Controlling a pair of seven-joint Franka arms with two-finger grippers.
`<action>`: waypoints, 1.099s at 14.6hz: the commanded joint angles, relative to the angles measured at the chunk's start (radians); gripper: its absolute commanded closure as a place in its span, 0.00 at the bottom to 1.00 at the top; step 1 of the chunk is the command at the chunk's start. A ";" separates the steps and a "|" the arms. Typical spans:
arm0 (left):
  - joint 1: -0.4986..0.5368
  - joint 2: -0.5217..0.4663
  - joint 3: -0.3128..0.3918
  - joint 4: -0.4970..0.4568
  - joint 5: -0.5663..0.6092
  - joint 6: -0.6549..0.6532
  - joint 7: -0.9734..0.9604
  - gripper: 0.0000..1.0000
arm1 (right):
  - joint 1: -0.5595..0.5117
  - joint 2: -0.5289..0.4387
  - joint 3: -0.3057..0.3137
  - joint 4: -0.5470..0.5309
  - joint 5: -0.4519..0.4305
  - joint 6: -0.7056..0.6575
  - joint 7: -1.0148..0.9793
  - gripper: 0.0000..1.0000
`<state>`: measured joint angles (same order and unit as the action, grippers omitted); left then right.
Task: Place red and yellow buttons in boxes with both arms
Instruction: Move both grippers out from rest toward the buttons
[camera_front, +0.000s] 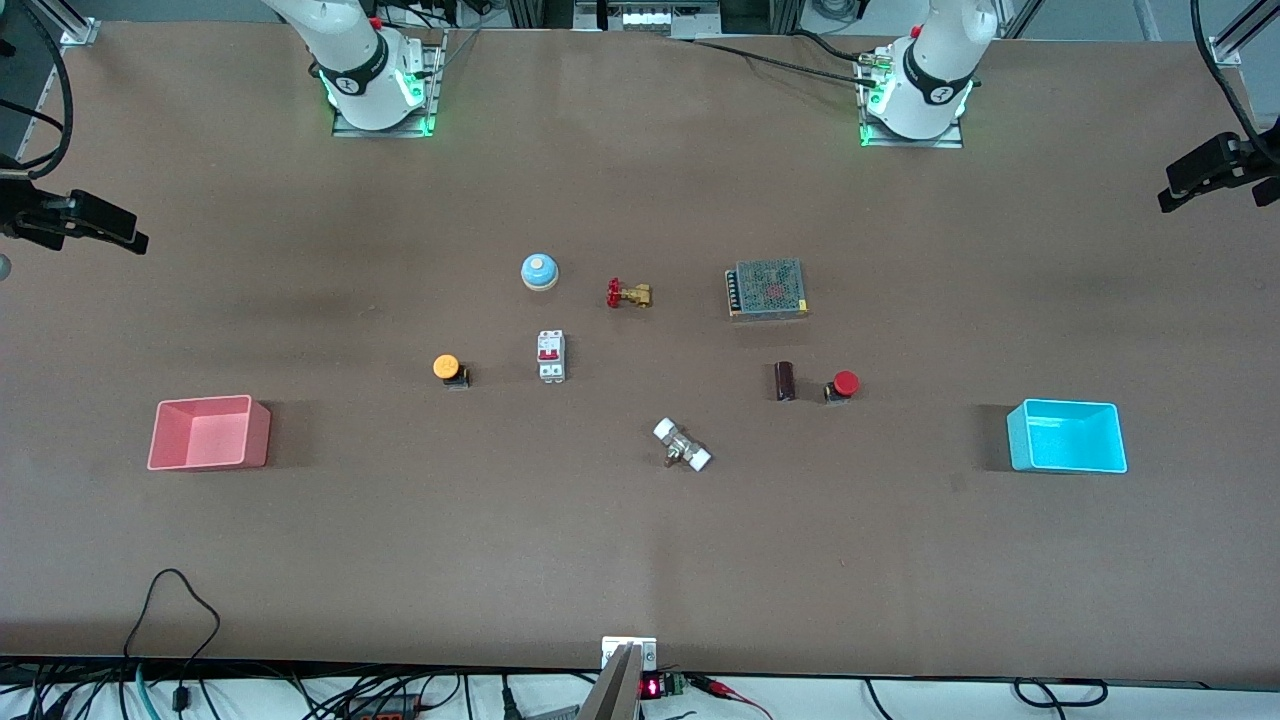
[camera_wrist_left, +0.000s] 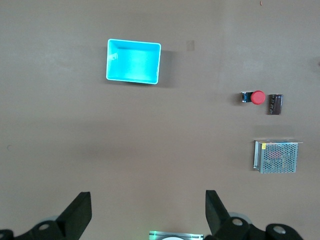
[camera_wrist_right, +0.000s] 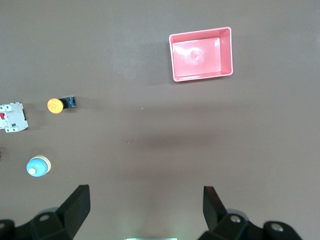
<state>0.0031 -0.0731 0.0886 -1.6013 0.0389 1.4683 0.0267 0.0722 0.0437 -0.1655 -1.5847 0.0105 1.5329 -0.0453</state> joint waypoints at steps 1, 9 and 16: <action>0.003 -0.014 -0.007 -0.020 0.015 0.015 0.019 0.00 | -0.005 -0.022 0.007 -0.017 -0.012 -0.011 -0.015 0.00; -0.009 0.059 -0.012 -0.022 -0.068 0.102 0.007 0.00 | 0.070 0.083 0.014 -0.026 0.002 0.039 0.005 0.00; -0.089 0.343 -0.147 -0.095 -0.068 0.475 -0.186 0.00 | 0.228 0.254 0.015 -0.026 0.023 0.197 0.087 0.00</action>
<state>-0.0470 0.2244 -0.0517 -1.6723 -0.0425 1.8772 -0.1238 0.2556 0.2721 -0.1463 -1.6169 0.0222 1.7038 0.0050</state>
